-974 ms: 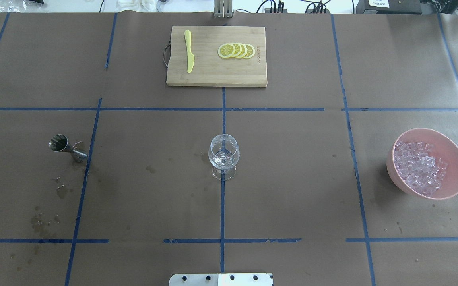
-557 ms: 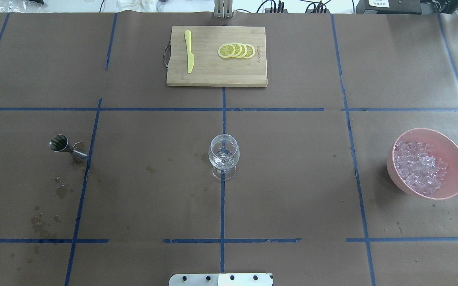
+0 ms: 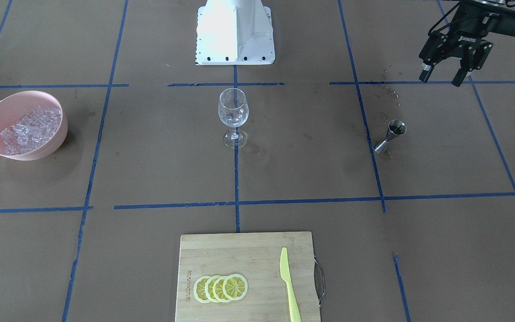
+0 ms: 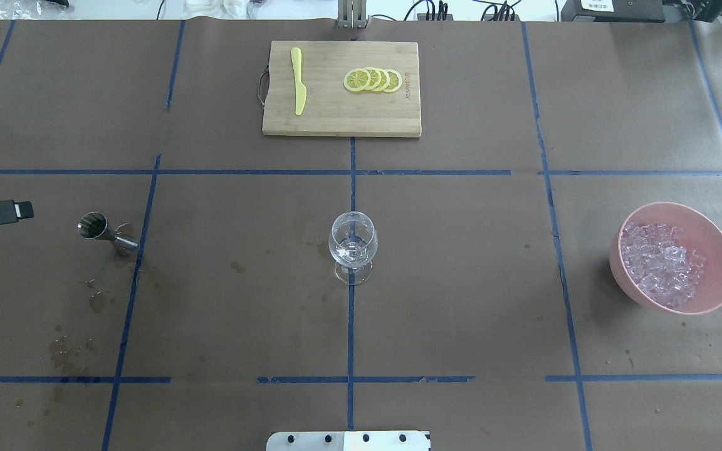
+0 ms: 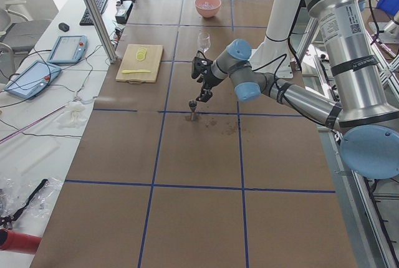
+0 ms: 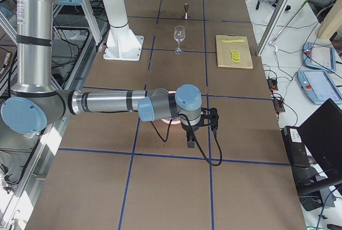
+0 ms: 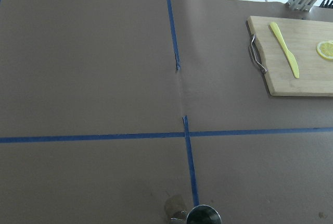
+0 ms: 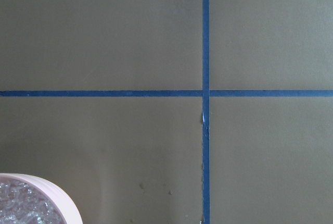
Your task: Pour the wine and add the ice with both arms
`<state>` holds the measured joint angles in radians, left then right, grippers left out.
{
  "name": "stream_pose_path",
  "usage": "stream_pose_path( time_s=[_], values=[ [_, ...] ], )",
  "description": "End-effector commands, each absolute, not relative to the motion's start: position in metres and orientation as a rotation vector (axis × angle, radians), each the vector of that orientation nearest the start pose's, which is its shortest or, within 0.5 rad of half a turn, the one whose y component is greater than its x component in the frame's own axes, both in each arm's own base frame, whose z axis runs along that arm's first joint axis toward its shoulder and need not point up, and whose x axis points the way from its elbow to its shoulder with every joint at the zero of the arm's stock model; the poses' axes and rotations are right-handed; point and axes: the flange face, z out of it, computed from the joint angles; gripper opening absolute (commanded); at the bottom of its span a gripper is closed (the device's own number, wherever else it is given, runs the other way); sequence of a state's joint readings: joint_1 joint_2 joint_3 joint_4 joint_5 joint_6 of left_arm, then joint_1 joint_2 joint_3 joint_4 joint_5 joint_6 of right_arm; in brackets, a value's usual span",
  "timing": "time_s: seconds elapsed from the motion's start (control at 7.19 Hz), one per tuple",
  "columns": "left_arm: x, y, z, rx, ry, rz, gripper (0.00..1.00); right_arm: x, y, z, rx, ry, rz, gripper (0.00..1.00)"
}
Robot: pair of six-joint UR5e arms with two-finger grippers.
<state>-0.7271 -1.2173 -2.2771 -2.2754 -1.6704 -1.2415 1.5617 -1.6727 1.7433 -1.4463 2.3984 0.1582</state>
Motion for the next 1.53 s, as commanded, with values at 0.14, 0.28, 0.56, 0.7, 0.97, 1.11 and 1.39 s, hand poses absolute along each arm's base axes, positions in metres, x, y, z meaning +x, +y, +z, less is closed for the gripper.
stream_pose_path(
  time_s=[0.14, 0.28, 0.56, 0.7, 0.97, 1.11, 1.39],
  values=[
    [0.271, -0.266, 0.406, 0.5, 0.911, -0.464, 0.99, 0.056, -0.453, 0.615, 0.099, -0.837, 0.067, 1.0],
    [0.294, -0.249, 0.414, 0.558, 0.844, -0.479, 0.99, 0.056, -0.455, 0.613, 0.088, -0.843, 0.101, 1.0],
    [0.325, -0.248, 0.437, 0.698, 0.777, -0.493, 0.99, 0.055, -0.46, 0.604, 0.09, -0.85, 0.121, 1.0],
    [0.348, -0.257, 0.457, 0.795, 0.732, -0.514, 0.99, 0.055, -0.46, 0.602, 0.093, -0.853, 0.12, 1.0],
    [0.385, -0.269, 0.474, 0.922, 0.685, -0.545, 0.98, 0.055, -0.459, 0.601, 0.094, -0.858, 0.118, 1.0],
    [0.388, -0.271, 0.482, 0.965, 0.661, -0.552, 0.97, 0.055, -0.459, 0.601, 0.093, -0.859, 0.118, 1.0],
    [0.402, -0.277, 0.495, 1.02, 0.627, -0.56, 0.96, 0.055, -0.459, 0.601, 0.093, -0.86, 0.118, 1.0]
  ],
)
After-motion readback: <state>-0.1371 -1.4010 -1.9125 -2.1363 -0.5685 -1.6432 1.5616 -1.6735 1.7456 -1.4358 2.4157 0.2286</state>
